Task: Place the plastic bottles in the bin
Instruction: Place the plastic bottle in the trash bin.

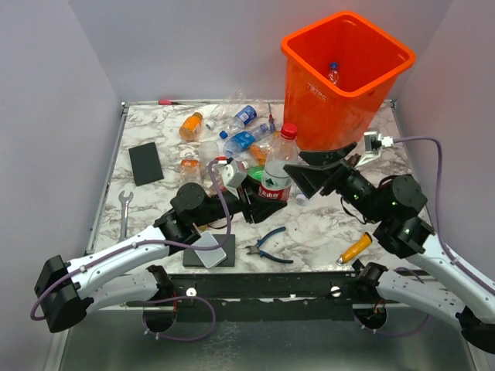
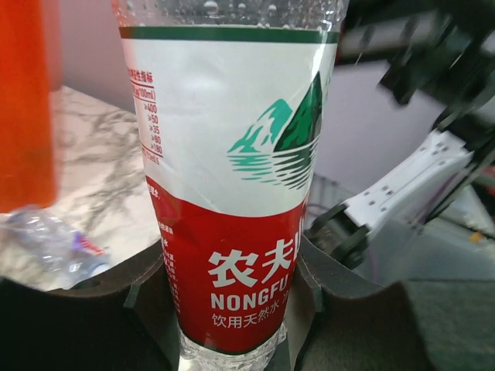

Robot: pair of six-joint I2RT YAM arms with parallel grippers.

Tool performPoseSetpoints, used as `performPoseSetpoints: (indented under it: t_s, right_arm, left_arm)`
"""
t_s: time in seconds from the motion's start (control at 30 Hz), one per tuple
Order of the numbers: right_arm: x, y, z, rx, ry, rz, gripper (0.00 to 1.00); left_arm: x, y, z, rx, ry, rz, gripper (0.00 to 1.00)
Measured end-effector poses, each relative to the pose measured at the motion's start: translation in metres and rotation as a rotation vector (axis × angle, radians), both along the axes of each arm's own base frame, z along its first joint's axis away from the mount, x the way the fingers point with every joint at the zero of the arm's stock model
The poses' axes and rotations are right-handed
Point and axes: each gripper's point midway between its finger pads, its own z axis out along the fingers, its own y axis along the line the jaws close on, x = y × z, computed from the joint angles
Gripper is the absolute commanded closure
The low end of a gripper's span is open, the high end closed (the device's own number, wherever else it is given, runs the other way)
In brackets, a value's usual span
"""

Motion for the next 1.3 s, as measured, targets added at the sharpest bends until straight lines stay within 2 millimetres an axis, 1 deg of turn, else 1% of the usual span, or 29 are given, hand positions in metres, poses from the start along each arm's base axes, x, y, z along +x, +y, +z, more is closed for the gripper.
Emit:
performPoseSetpoints:
  t_s: [0.07,0.2,0.27,0.3,0.37,0.43,0.53,0.6,0.7,0.77,0.87,0.93,0.97,1.07,1.13,1.2,1.3]
  right_arm:
    - [-0.003,-0.007,0.021,-0.021,-0.032,-0.019,0.02]
    - [-0.011,-0.021,0.070,-0.033,-0.107,-0.046,0.04]
    - [-0.012,-0.025,0.086,-0.038,-0.130,-0.062,0.06]
    - [-0.010,-0.025,0.091,-0.046,-0.136,-0.069,0.06]
    - [-0.004,-0.021,0.094,-0.074,-0.129,-0.078,0.08]
    - [0.006,-0.012,0.089,-0.113,-0.108,-0.080,0.09]
    - [0.023,0.006,0.070,-0.184,-0.056,-0.075,0.14]
    - [0.035,0.017,0.047,-0.246,-0.002,-0.078,0.20]
    - [0.047,0.026,0.019,-0.316,0.067,-0.086,0.31]
    - [0.050,0.027,0.010,-0.335,0.090,-0.093,0.39]
    - [0.051,0.026,0.010,-0.331,0.102,-0.098,0.46]
    - [0.049,0.026,0.011,-0.323,0.104,-0.096,0.48]
    - [0.049,0.025,0.012,-0.320,0.104,-0.096,0.46]
    - [0.048,0.025,0.013,-0.313,0.108,-0.095,0.33]
    - [0.048,0.025,0.012,-0.312,0.113,-0.094,0.31]
    - [0.047,0.024,0.011,-0.314,0.119,-0.093,0.35]
    - [0.047,0.025,0.010,-0.312,0.124,-0.092,0.45]
  left_arm:
    - [0.003,0.007,-0.005,0.048,-0.063,0.040,0.69]
    - [0.013,0.019,-0.017,0.126,-0.153,0.124,0.70]
    - [0.019,0.024,-0.027,0.166,-0.176,0.162,0.71]
    - [0.022,0.026,-0.033,0.186,-0.183,0.180,0.71]
    - [0.027,0.029,-0.043,0.220,-0.186,0.204,0.71]
    - [0.029,0.031,-0.051,0.243,-0.185,0.219,0.72]
    - [0.031,0.033,-0.062,0.272,-0.179,0.230,0.73]
    - [0.032,0.034,-0.067,0.284,-0.176,0.233,0.73]
    - [0.032,0.036,-0.069,0.288,-0.177,0.241,0.73]
    - [0.032,0.037,-0.068,0.284,-0.180,0.245,0.73]
    - [0.032,0.038,-0.067,0.282,-0.181,0.247,0.73]
    - [0.032,0.038,-0.068,0.284,-0.180,0.249,0.73]
    - [0.032,0.039,-0.069,0.286,-0.179,0.249,0.73]
    - [0.032,0.039,-0.072,0.290,-0.176,0.249,0.73]
    - [0.032,0.040,-0.072,0.288,-0.177,0.252,0.73]
    - [0.032,0.040,-0.070,0.283,-0.180,0.255,0.74]
    - [0.032,0.041,-0.069,0.281,-0.180,0.260,0.74]
